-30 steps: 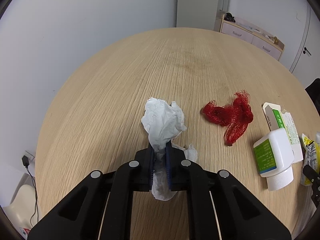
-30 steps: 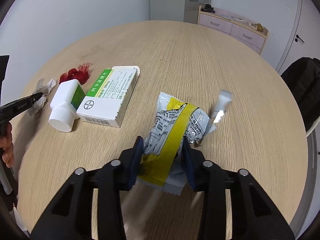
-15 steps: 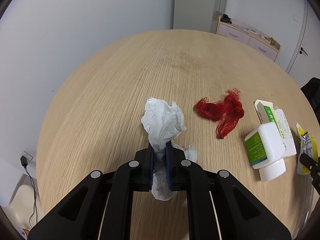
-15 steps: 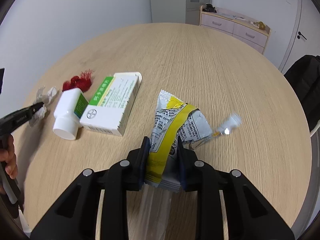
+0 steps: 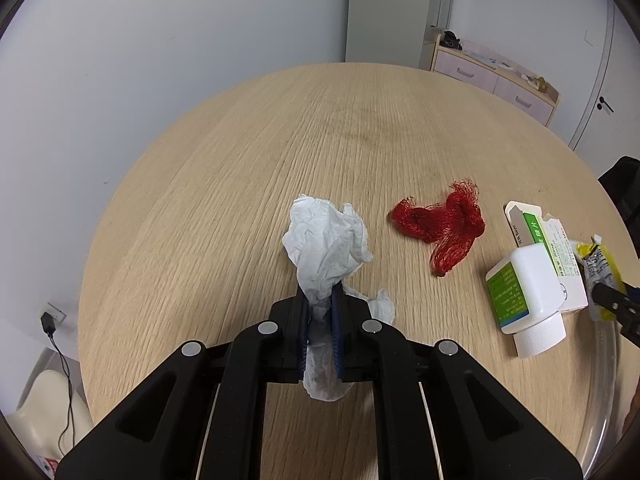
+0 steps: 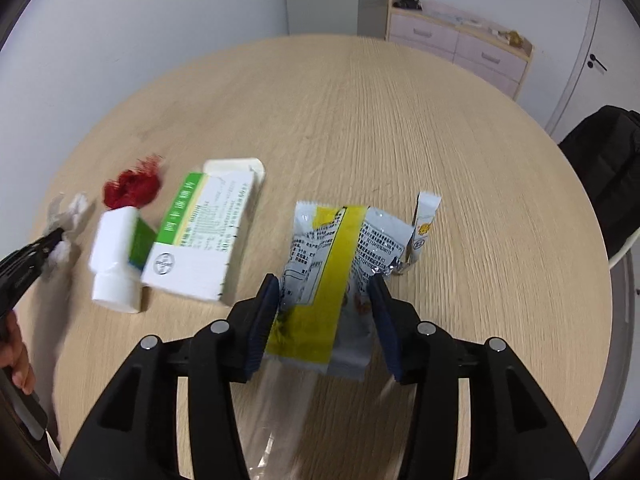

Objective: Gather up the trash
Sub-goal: 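Lift the held tissue and wrapper off the table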

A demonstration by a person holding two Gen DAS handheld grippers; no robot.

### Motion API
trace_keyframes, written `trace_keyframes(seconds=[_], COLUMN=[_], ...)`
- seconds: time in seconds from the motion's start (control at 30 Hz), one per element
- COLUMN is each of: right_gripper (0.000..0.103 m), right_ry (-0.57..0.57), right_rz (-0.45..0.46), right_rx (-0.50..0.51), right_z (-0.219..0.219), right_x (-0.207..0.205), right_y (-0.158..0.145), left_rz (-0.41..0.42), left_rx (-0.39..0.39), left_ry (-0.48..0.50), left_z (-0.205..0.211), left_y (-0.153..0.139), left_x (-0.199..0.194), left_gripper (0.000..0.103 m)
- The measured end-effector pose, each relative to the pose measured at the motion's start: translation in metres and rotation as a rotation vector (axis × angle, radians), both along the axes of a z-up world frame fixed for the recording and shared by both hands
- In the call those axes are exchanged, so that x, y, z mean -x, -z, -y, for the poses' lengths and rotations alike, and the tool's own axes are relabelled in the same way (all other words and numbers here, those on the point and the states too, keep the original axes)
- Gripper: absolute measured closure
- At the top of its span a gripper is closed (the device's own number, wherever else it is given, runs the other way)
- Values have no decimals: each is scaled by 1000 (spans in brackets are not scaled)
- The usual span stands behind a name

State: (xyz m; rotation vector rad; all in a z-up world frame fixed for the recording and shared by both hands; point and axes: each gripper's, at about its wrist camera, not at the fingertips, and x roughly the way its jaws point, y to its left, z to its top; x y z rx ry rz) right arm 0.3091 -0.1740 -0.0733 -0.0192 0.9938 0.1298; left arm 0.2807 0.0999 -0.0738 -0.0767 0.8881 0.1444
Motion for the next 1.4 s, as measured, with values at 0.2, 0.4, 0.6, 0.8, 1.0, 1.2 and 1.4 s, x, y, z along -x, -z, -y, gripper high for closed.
trace_keyframes(seconds=[0.2,0.4,0.6,0.8,1.0,1.2,1.4], right_gripper=[78,93,93,93,93,93,93], right_ry=[41,43,30,68,31,2,-8], right_rz=[-56,-69,16,145,175,211,238], right_rx=[-25,-41,-72,-66,-55,-37,-45], right_z=[6,8,12,16,3,-4,-2], right_x=[-17,-22,-19,6,34,64,105], right_y=[6,5,-7,-30,-39,-48,-55], left_rz=[4,5,6,15,29,47,69], left_rx=[1,7,13,28,38,32,6], left_ry=[6,3,5,5,-2,9,22], left_z=[-1,-1,1,3,6,18,36], left_y=[-2,-2,-3,-7,-17,-31,-42], left_x=[1,3,9,24,48,73,105], left_gripper=[94,94,94,94,94,94,94])
